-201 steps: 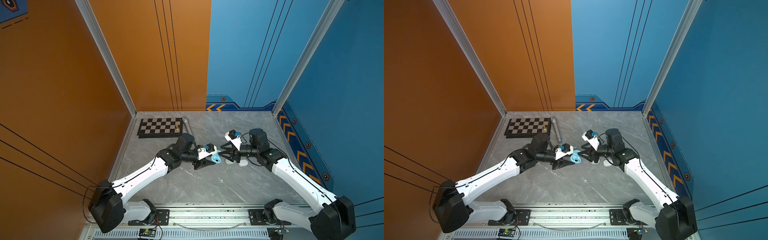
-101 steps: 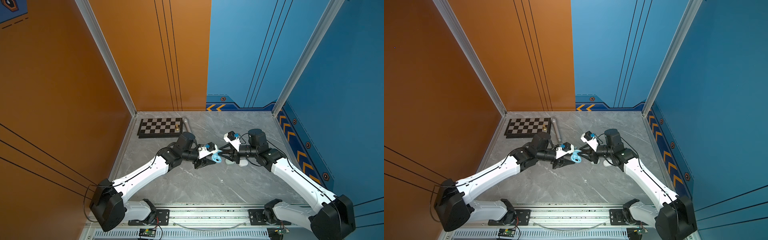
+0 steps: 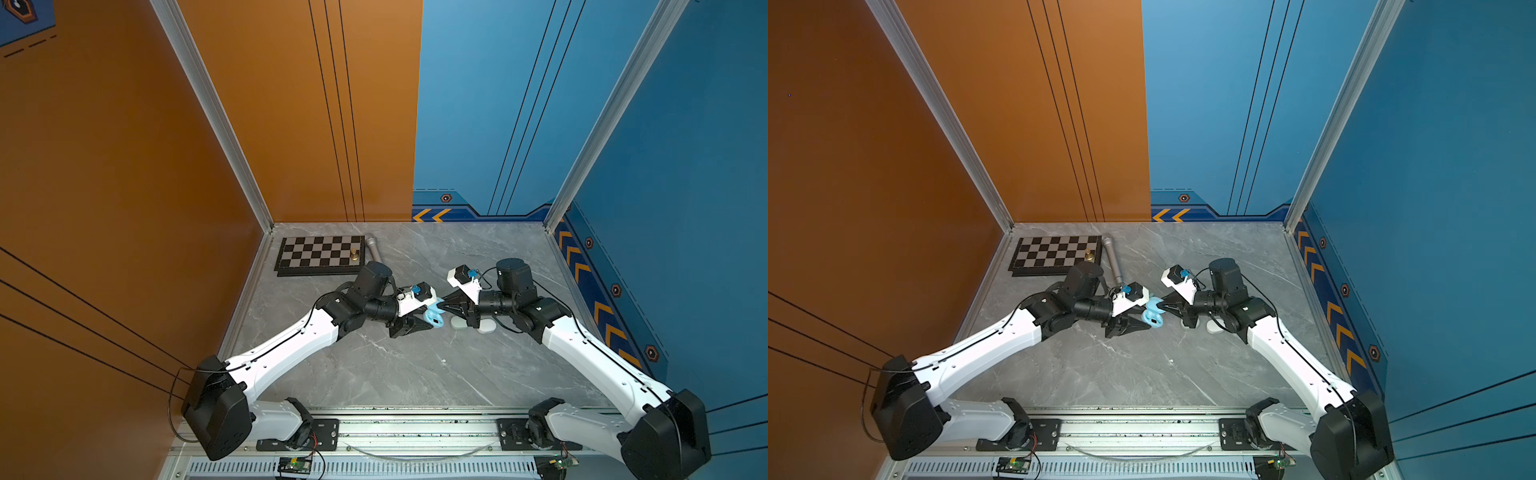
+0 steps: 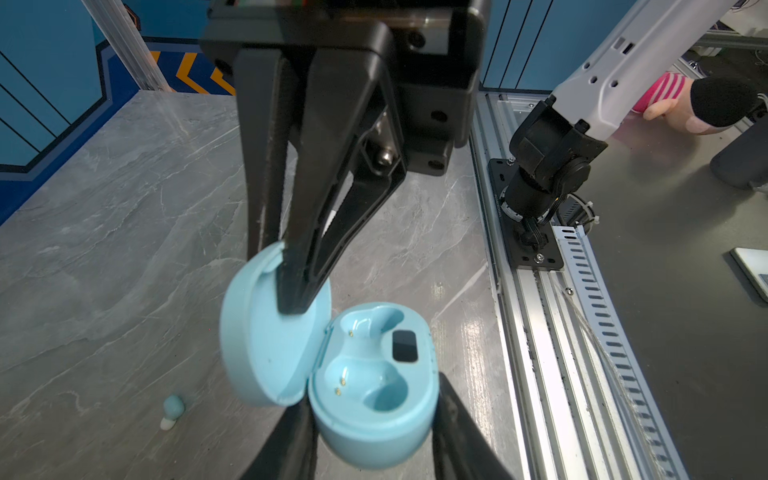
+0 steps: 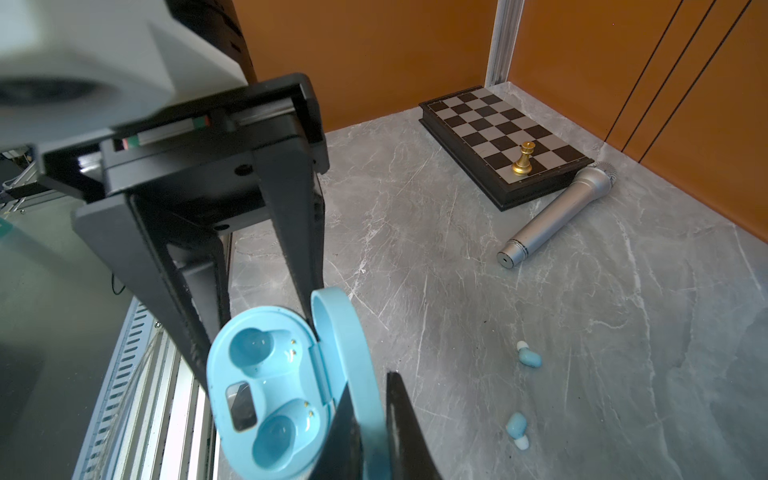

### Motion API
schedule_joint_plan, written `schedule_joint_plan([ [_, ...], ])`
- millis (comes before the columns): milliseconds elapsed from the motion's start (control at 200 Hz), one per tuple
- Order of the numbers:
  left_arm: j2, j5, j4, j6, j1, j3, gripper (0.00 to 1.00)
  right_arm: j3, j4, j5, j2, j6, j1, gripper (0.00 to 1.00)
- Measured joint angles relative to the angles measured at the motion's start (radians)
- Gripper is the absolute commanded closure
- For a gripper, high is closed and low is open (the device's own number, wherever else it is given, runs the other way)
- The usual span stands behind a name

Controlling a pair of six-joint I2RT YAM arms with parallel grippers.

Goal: Insert the wireless bluetooth earbuds into the charging case
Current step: 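Press the lid farther back with the right gripper while the left holds the case, then move the right gripper away from the case down to the pale-blue earbuds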

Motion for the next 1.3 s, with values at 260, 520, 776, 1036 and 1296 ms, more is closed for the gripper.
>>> schedule_joint_plan([
  [260, 0.0, 0.0, 0.007, -0.006, 0.0, 0.011, 0.58, 0.0, -0.008, 0.029, -0.035, -0.024, 0.0, 0.96],
  [520, -0.011, -0.055, 0.006, 0.0, -0.002, 0.011, 0.44, 0.0, -0.056, 0.071, -0.05, -0.04, 0.001, 0.96],
  [776, -0.046, -0.1, -0.004, 0.012, 0.001, 0.013, 0.35, 0.0, -0.096, 0.131, -0.054, -0.079, 0.008, 0.97],
  [1036, -0.032, -0.127, -0.018, 0.014, 0.005, 0.077, 0.41, 0.0, -0.099, 0.196, -0.084, -0.118, 0.043, 0.97],
  [1296, 0.064, -0.149, -0.013, 0.03, -0.006, 0.154, 0.56, 0.0, -0.098, 0.234, -0.086, -0.139, 0.08, 0.97],
])
